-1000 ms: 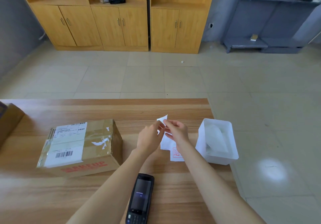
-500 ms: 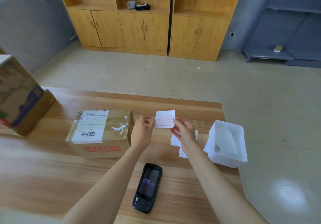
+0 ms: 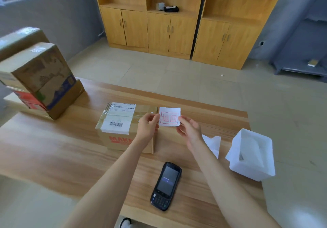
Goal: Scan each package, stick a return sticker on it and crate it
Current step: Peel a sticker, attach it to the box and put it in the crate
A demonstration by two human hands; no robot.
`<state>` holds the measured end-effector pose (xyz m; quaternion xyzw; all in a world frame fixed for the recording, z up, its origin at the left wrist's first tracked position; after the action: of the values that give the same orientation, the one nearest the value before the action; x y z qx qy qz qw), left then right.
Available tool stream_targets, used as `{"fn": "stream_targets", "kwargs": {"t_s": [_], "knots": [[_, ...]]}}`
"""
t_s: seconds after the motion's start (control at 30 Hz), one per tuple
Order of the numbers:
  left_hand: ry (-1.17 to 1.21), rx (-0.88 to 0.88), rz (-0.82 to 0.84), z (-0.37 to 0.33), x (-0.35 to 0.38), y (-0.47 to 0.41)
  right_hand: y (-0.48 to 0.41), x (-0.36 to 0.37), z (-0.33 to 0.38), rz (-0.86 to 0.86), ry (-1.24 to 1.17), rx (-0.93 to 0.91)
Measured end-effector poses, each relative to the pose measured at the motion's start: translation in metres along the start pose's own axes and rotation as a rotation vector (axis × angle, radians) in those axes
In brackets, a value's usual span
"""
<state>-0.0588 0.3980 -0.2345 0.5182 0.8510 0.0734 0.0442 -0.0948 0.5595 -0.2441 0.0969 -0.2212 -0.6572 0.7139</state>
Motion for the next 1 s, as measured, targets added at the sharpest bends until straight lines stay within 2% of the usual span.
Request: {"fn": "stream_targets", "kwargs": {"t_s": [0.23,0.4,0.63,1.0], "knots": [[-0.101,0.034,0.002,-0.013,-0.055,-0.023,-0.001,0.056,-0.007,-0.067,0.024,-0.022],[-0.233,0.059,0.092,-0.012,-0.088,-0.043,0.001,0.082,-0.020,-0.251,0.132,-0.089],[-0.392,0.059,0.187,-0.003,-0.099,-0.058,0.005,0.092,-0.035,-0.456,0.326,-0.130],[-0.536,0.003,0.144,0.000,-0.095,-0.071,-0.006,0.094,-0.025,-0.490,0.637,-0.172]]}}
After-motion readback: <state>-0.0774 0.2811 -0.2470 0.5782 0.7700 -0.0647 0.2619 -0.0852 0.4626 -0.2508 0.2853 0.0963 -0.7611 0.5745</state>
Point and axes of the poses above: each hand's wrist, its own y-axis away from the middle knuckle, its own x-axis out of the palm, z = x × y, the point moved 6 cm from there along -y, towards the middle knuckle, and after that the axes turned 9 degrees about y, right-handed, at the moved point
